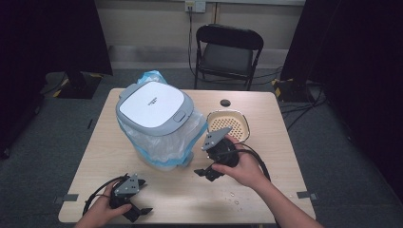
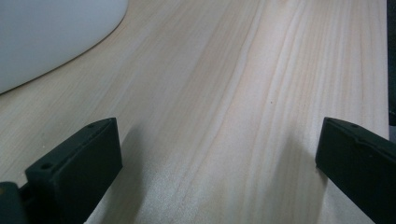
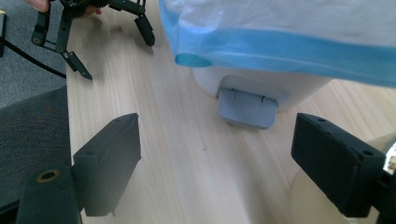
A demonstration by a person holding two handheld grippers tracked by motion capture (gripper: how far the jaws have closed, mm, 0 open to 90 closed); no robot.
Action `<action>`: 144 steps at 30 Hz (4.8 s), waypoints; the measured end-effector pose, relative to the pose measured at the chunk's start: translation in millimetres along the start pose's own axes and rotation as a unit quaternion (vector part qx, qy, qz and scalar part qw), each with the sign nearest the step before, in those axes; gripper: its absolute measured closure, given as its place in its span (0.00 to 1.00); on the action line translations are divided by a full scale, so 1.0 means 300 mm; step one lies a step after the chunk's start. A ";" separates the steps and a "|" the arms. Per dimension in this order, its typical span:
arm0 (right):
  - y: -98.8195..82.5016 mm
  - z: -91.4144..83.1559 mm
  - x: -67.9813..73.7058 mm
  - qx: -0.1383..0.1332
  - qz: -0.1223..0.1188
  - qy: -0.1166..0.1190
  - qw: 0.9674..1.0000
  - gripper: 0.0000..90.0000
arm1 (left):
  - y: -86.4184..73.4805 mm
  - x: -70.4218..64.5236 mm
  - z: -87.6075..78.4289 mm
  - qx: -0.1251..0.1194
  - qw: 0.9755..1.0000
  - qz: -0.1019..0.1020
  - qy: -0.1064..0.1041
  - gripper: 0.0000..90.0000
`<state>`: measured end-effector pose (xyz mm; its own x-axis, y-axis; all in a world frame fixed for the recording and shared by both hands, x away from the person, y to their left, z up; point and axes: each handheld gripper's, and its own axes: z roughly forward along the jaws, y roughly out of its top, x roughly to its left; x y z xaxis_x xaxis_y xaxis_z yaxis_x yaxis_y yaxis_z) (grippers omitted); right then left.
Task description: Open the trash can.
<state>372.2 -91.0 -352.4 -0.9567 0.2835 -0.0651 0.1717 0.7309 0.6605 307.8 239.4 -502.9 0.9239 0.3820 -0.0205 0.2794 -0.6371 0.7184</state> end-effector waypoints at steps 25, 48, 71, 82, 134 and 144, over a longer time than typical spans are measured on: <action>0.128 -0.073 -0.075 -0.021 0.003 0.012 1.000 0.17 | 0.000 0.001 0.001 -0.002 1.000 0.002 0.001 0.00; 0.207 -0.111 -0.122 -0.040 -0.003 0.018 0.999 0.17 | -0.001 -0.002 -0.001 0.000 1.000 0.005 -0.001 0.00; 0.304 -0.124 -0.126 -0.051 -0.006 0.021 0.998 0.17 | 0.000 0.003 -0.003 0.003 1.000 0.011 -0.007 0.00; 0.373 -0.119 -0.141 -0.052 -0.014 0.020 0.998 0.17 | 0.000 0.003 -0.002 0.002 1.000 0.011 -0.007 0.00; 0.387 -0.062 -0.131 -0.039 -0.020 0.026 0.999 0.00 | 0.000 0.003 -0.003 0.003 1.000 0.012 -0.007 0.00; 0.383 -0.060 -0.126 -0.045 -0.018 0.024 0.999 0.00 | 0.000 0.003 -0.002 0.002 1.000 0.012 -0.007 0.00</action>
<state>424.0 -28.9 -260.7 -0.9724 0.2265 -0.0565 0.1166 0.6808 0.7231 308.4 240.3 -502.4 0.9336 0.3580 -0.0132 0.2590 -0.6489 0.7155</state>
